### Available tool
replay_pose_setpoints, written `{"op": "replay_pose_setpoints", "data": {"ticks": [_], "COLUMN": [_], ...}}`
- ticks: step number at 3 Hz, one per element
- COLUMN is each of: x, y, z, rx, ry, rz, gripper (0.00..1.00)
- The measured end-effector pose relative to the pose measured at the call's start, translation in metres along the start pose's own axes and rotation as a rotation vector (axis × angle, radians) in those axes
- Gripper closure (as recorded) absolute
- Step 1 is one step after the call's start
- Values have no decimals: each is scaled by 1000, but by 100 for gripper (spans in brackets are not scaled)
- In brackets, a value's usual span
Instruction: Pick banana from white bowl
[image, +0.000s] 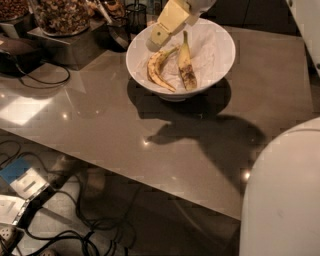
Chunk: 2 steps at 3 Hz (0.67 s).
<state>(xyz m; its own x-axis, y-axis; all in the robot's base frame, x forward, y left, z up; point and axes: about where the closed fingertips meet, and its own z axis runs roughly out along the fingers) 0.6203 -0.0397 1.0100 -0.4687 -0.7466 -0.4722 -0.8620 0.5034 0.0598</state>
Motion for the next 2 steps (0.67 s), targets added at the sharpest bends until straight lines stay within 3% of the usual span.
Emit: {"op": "replay_pose_setpoints", "data": {"ticks": [1, 2], "x": [-7, -4], "y": [-9, -24], "z": [4, 19], "rx": [5, -4], "ry": [-38, -31], "rz": [40, 122], "gripper": [0, 0]}}
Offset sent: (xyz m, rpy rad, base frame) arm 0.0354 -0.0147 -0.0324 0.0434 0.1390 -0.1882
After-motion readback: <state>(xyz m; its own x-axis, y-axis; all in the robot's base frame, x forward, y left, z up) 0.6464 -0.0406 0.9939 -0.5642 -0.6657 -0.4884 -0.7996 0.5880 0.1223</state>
